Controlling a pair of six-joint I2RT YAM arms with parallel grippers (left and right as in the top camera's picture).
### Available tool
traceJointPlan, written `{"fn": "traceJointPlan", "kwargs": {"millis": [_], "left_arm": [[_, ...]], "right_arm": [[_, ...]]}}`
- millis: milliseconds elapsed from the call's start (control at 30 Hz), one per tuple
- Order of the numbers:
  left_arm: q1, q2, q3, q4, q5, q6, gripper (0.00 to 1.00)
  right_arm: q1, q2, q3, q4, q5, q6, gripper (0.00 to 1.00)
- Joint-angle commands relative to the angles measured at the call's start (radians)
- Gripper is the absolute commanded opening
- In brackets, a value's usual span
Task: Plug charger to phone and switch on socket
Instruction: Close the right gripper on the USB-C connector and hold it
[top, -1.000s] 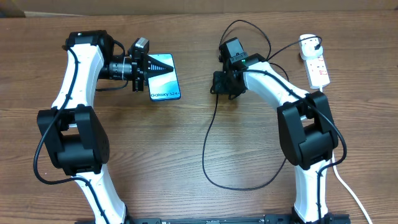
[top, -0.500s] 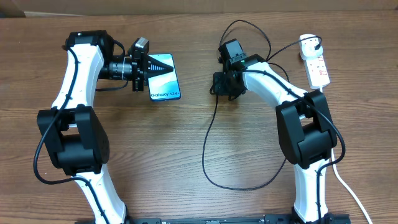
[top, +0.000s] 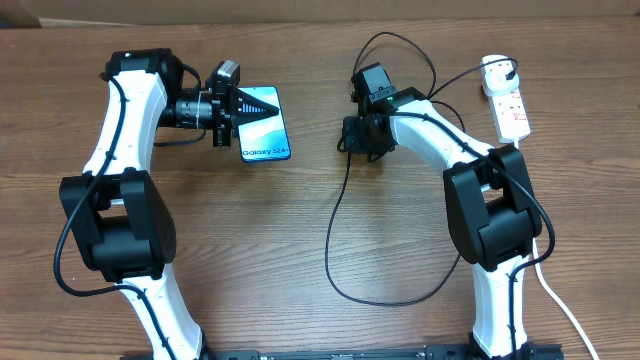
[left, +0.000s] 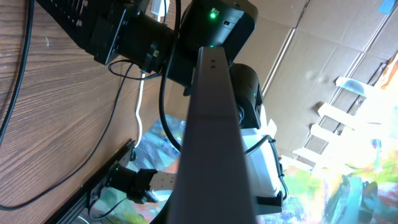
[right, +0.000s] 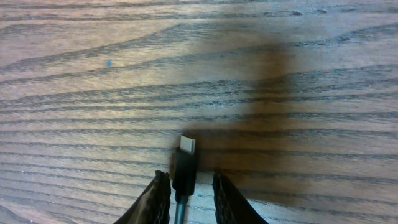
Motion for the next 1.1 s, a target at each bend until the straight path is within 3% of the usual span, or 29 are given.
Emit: {"fn": "traceJointPlan", "kwargs": {"millis": [0, 833, 1067], "left_arm": [[-0.007, -0.039, 0.015, -0.003, 0.028, 0.026, 0.04], [-0.007, -0.039, 0.014, -0.003, 0.028, 0.026, 0.04], [-0.007, -0.039, 0.015, -0.003, 0.028, 0.026, 0.04]], "right_arm": [[0.008, 0.018, -0.004, -0.004, 0.017, -0.002, 0.23], [0.026, 0.024, -0.004, -0.019, 0.031, 0.007, 0.23], [0.025, 0.065, -0.004, -0.021, 0.003, 0.006, 0.13]]}}
